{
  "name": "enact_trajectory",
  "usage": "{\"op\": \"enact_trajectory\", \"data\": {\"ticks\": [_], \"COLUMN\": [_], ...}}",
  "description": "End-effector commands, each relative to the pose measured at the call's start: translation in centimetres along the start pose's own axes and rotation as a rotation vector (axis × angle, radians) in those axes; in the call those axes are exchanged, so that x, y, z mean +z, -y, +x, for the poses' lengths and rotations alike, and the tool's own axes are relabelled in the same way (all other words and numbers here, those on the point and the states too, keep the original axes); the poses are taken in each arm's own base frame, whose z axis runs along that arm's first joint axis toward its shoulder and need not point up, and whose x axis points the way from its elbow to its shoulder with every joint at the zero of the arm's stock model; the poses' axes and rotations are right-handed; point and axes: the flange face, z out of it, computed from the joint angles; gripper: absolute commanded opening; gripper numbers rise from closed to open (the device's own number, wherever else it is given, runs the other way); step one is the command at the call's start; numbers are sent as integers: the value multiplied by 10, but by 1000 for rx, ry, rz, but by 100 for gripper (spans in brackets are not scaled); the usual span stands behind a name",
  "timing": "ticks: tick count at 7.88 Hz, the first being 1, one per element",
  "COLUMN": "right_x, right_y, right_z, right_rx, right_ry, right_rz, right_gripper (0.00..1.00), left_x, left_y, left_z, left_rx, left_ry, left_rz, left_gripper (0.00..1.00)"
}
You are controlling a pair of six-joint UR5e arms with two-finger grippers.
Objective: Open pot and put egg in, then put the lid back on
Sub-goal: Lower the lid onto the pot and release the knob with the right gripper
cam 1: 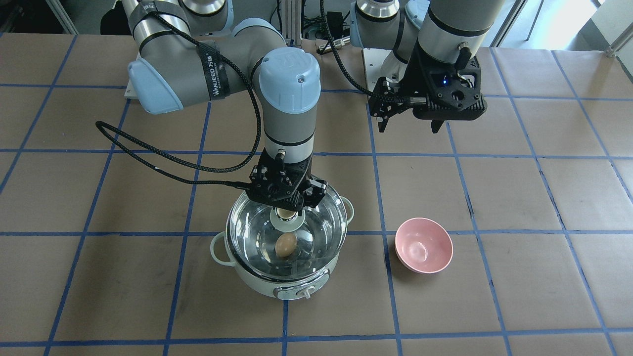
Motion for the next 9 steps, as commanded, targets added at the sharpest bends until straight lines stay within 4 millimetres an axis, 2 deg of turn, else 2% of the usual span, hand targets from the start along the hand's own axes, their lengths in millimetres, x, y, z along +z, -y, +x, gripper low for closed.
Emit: {"op": "enact_trajectory", "data": {"ticks": [1,6,8,9], "right_x": [-9,-6,-5,-5], "right_y": [8,6,5,5], "right_z": [7,7,6,5], "right_rx": [-12,-12,-9,-6], "right_ry": [0,3,16,20], "right_rz": [17,11,1,-2], "right_gripper": [3,8,20,32], "left_x": [0,-1,-1,-1], "left_y": [0,-1,-1,-1], "left_z": [0,0,0,0], "left_rx": [0,0,0,0], "left_ry": [0,0,0,0], "left_rz": [1,2,2,2], "left_gripper": [100,100,100,100]}}
